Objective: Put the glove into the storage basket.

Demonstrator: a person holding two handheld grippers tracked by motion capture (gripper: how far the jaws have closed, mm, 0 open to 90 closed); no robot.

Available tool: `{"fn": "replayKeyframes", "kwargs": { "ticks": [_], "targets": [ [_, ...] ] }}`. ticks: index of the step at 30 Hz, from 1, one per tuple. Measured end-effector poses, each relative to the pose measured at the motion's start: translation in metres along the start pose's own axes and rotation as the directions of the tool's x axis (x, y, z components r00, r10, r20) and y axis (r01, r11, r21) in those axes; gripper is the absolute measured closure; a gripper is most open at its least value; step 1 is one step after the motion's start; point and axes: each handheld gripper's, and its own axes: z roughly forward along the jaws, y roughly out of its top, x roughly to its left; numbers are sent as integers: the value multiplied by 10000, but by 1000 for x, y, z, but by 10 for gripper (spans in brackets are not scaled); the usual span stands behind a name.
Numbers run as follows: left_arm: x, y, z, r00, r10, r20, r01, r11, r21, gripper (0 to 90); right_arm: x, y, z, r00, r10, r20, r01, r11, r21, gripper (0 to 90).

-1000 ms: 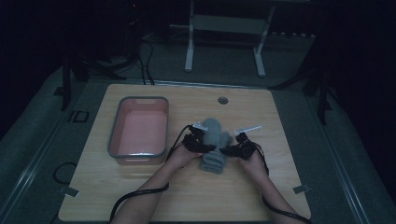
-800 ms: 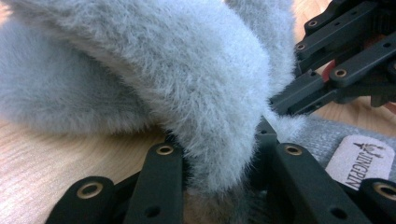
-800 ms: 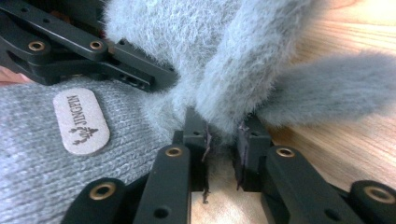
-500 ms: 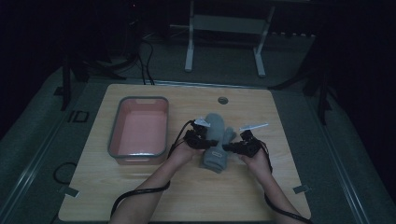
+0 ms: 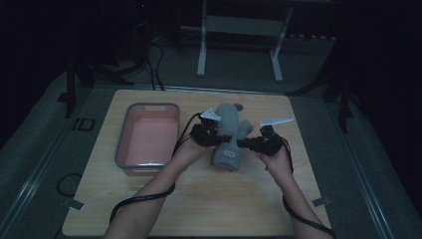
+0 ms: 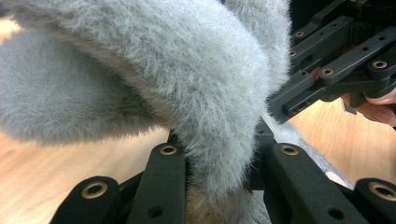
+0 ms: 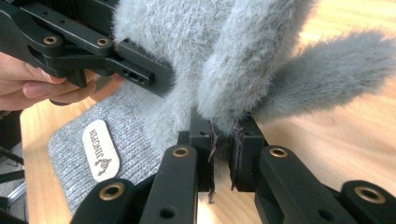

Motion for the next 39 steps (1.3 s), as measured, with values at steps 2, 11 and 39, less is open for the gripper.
{"fn": "replayKeyframes", "kwargs": {
  "ticks": [2,11,39],
  "targets": [
    [2,3,-7,10000,27,-96,-27,10000,2,757,4,8,2,10000,-28,-37,27,10000,-43,818],
    [21,15,-55,9983,-65,-573,65,10000,-13,756,29,50,21,9983,-479,-322,480,9988,21,819],
    [96,-60,-167,9663,-1711,-1925,1586,9842,-789,755,108,116,148,9796,-1427,-1414,1536,9857,692,819]
  ]
}}
